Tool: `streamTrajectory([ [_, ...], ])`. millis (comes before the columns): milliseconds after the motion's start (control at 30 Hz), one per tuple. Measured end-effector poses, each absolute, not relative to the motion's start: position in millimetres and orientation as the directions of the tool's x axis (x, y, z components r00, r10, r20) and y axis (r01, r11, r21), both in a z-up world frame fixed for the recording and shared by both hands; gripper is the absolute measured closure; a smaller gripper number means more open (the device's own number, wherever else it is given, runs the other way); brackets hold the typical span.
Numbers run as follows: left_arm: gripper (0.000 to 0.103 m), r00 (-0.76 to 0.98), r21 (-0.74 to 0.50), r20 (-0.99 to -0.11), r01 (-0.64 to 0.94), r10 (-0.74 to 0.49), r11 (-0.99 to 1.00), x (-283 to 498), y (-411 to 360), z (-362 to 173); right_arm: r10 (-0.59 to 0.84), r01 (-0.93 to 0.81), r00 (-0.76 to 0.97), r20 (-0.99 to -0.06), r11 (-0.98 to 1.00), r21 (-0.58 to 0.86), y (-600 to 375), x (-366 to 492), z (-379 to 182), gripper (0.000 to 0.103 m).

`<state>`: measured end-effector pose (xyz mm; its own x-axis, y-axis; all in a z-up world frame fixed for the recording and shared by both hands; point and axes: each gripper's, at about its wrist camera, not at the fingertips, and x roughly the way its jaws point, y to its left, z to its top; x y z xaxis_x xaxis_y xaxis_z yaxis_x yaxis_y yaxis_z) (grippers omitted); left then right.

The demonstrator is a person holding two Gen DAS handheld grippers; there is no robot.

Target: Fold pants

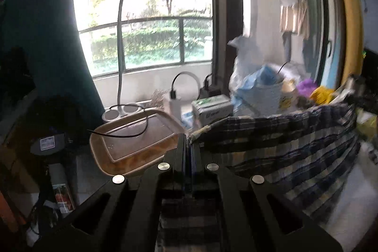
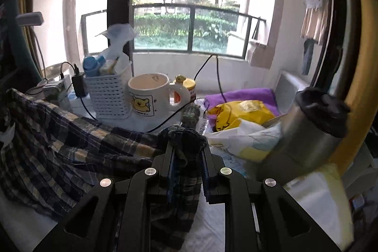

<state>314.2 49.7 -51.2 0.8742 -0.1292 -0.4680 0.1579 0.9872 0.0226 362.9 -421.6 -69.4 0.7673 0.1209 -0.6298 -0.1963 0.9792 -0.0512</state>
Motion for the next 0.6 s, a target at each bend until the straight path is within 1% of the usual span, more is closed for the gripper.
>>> streamTrajectory([
  [100, 0.1, 0.871, 0.044, -0.482, 0.133, -0.096, 0.99, 324, 50, -60, 0.125, -0.205, 0.75, -0.649, 0.978, -0.048, -416, 379, -81, 0.084],
  [200, 0.098, 0.865, 0.065, -0.493, 0.144, -0.094, 0.987, 329, 51, -64, 0.122, -0.207, 0.731, -0.671, 0.977, -0.048, -409, 395, -91, 0.084],
  [233, 0.09, 0.863, 0.073, -0.497, 0.143, -0.088, 0.987, 331, 51, -65, 0.119, -0.205, 0.727, -0.677, 0.978, -0.049, -408, 399, -93, 0.084],
  [267, 0.072, 0.866, 0.082, -0.495, 0.134, -0.077, 0.988, 332, 52, -65, 0.117, -0.203, 0.722, -0.682, 0.978, -0.048, -406, 403, -96, 0.084],
  [300, 0.061, 0.872, 0.087, -0.485, 0.121, -0.064, 0.989, 331, 55, -64, 0.112, -0.201, 0.713, -0.692, 0.978, -0.049, -404, 409, -99, 0.084],
  [333, 0.04, 0.879, 0.087, -0.474, 0.111, -0.057, 0.99, 331, 59, -63, 0.109, -0.199, 0.708, -0.698, 0.979, -0.05, -403, 413, -101, 0.084],
  [367, 0.031, 0.883, 0.086, -0.467, 0.1, -0.048, 0.991, 332, 63, -62, 0.107, -0.199, 0.702, -0.704, 0.979, -0.05, -402, 417, -104, 0.084],
  [467, 0.03, 0.884, 0.073, -0.467, 0.061, -0.02, 0.995, 330, 77, -57, 0.092, -0.196, 0.69, -0.718, 0.979, -0.064, -396, 428, -110, 0.083],
  [500, 0.03, 0.88, 0.064, -0.475, 0.051, -0.015, 0.997, 328, 82, -56, 0.084, -0.193, 0.688, -0.721, 0.979, -0.07, -394, 431, -112, 0.078],
  [567, 0.03, 0.864, 0.043, -0.504, 0.04, -0.012, 0.998, 324, 88, -57, 0.065, -0.182, 0.689, -0.722, 0.98, -0.085, -391, 435, -113, 0.076],
  [600, 0.03, 0.854, 0.029, -0.52, 0.04, -0.019, 0.999, 318, 90, -58, 0.06, -0.179, 0.688, -0.723, 0.98, -0.089, -390, 435, -112, 0.07],
])
